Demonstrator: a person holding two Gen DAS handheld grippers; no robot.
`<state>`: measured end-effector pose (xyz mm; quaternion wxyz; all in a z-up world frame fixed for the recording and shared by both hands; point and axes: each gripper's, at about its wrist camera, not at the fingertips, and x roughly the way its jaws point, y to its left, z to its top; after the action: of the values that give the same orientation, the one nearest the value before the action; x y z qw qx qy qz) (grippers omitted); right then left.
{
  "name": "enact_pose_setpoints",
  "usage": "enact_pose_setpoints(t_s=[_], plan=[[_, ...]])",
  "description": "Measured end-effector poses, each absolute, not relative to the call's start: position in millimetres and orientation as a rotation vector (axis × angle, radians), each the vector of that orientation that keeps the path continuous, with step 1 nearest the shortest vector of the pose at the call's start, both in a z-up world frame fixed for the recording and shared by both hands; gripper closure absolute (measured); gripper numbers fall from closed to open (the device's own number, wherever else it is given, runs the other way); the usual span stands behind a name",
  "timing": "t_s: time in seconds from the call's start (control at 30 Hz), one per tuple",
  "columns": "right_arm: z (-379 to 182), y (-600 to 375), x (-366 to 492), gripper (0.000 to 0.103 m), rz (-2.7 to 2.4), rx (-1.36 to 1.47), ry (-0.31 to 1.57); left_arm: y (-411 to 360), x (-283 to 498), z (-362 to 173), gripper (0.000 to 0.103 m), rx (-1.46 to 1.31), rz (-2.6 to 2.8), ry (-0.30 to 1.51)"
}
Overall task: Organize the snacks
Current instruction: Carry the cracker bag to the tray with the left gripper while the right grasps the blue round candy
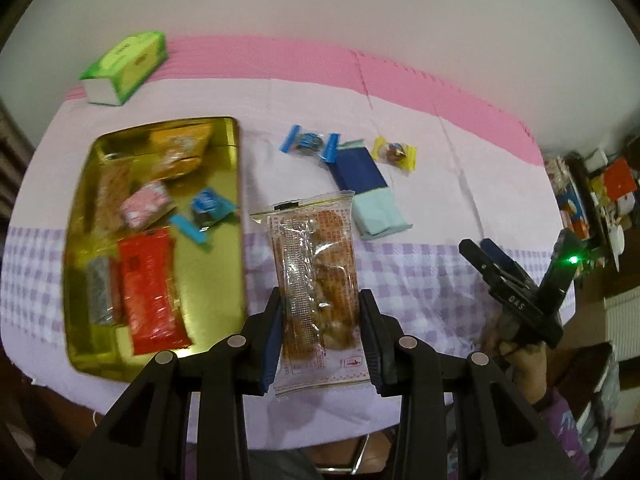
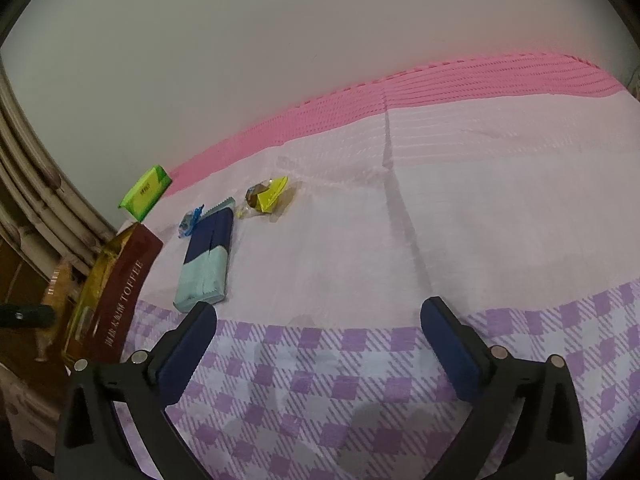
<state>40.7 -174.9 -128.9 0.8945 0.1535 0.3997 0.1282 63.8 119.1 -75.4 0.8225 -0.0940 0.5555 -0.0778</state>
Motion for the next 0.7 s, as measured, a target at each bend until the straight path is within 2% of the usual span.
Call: enact_pose_setpoints(t_s=[0.13,0.2,0.23,0.47,0.53,0.67,0.7], plan=[[-126,-167,44,0.002,0.237,0.239,0.876,145,47,-65,0.067,-0.217,-0.143,1.154],[-114,-160,45,0.023,0.276,0.218,0.878,154,42,-62,0.067,-0.226,-0.142,1.142],[-105,-153,45,0.026,0.317,0.203,0.866,158,40,-60,0.067,-0.227,-0.139,1.135],[-33,-51,68,0.029,0.577,-0.105,0.797,180,32,-68,0.067,-0.257,-0.141,1.127],[-32,-25,83,0.031,0.608,-0.19,0.801,183,32,-69,0.067,-0.255,-0.135,1.123],[-51,12,115,0.046,0.654,-0.31,0.865,189,33,-71,0.067,-0.262,-0.126,1.116],[-57,18,121,0.047,0.657,-0.339,0.878,191,34,-71,0.067,-0.262,-0.122,1.114]])
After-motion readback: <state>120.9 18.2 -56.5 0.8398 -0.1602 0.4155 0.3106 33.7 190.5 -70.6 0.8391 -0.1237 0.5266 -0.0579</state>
